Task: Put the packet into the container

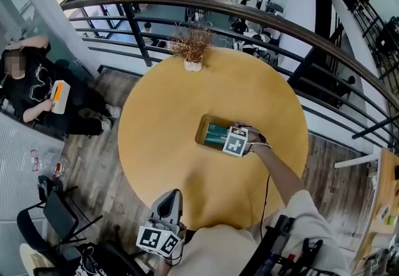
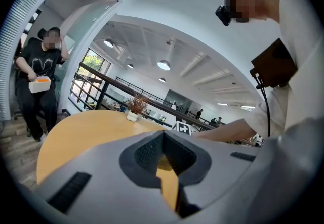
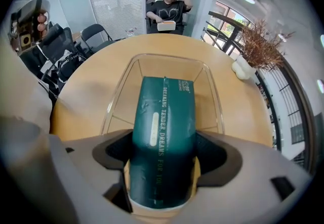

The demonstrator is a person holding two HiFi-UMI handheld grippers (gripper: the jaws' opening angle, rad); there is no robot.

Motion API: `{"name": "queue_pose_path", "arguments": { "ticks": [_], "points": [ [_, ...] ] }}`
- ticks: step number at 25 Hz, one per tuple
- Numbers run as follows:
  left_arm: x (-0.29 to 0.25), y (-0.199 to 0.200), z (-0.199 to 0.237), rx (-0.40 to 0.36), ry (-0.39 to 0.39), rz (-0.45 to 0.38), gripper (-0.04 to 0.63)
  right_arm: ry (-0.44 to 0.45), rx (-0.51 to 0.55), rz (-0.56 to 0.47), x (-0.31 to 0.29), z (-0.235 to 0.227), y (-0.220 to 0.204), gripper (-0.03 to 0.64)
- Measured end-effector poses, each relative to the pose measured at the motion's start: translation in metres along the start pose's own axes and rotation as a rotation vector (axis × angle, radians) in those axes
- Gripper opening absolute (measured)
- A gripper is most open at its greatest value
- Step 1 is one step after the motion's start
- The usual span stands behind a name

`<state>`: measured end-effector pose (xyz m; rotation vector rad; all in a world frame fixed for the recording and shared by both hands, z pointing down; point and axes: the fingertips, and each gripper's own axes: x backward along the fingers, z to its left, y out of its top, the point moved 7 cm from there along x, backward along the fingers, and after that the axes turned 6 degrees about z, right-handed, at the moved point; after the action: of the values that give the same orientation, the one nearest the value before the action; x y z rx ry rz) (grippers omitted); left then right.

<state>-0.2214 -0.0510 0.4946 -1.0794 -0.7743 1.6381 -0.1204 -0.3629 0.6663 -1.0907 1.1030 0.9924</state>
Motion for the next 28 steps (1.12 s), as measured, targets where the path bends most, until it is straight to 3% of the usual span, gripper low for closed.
{"name": "queue_pose_path", "arguments": {
  "ticks": [4, 10, 16, 20, 28],
  "points": [
    [0.0, 0.002, -0.002, -0.004, -0.009, -0.002, 0.005, 0.007, 0.017, -0.005, 0.008, -0.005, 0.001, 0.405],
    [0.0, 0.001, -0.001, -0.001, -0.015, -0.007, 0.005, -0.015, 0.001, -0.051, 0.024, -0.007, 0.002, 0.405],
    [-0.005, 0.005, -0.006, -0.015, -0.053, -0.012, 0.005, -0.064, -0.081, -0.168, 0.058, -0.003, -0.004, 0.4],
    [-0.011, 0.007, -0.013, -0.029, -0.09, -0.015, 0.005, -0.071, -0.157, -0.28, 0.084, 0.014, -0.01, 0.365],
    [-0.021, 0.011, -0.03, -0.071, -0.162, -0.024, 0.005, -0.128, -0.41, -0.615, 0.13, 0.073, -0.034, 0.293]
  ]
}}
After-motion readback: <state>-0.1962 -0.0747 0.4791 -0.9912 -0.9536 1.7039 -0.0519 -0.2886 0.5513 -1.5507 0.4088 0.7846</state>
